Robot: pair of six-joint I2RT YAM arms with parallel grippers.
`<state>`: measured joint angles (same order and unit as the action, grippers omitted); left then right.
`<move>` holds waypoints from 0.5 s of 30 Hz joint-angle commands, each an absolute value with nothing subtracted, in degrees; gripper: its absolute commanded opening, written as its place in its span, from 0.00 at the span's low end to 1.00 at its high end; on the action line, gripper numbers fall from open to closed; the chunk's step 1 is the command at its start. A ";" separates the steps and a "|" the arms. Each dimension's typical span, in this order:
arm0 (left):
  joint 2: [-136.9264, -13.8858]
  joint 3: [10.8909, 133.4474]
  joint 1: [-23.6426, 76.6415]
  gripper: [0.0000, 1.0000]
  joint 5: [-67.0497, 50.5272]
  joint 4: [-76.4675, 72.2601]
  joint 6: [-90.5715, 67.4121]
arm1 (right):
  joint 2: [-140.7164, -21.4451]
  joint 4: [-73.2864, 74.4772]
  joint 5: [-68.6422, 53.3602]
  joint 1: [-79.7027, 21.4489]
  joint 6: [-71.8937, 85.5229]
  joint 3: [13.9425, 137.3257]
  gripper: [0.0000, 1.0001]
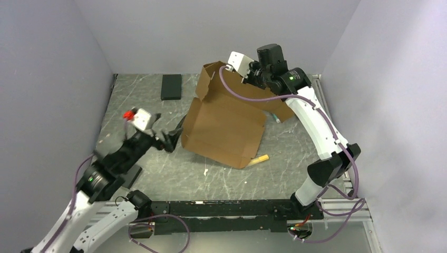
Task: Fold the paper box
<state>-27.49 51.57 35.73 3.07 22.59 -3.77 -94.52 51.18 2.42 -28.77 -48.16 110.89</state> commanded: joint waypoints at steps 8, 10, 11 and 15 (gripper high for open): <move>-44.68 47.36 35.00 0.99 -1.38 -2.29 3.39 | -95.24 49.66 2.70 -31.46 -49.83 110.08 0.00; -45.96 42.81 34.85 1.00 -0.19 -10.56 3.03 | -95.88 49.57 2.47 -31.42 -48.38 109.51 0.00; -46.74 40.55 34.70 1.00 -0.18 -15.22 3.55 | -96.13 49.57 2.34 -31.46 -47.81 109.25 0.00; -52.98 33.43 34.45 0.99 0.73 -37.86 6.88 | -97.01 50.15 1.66 -31.45 -46.67 109.28 0.00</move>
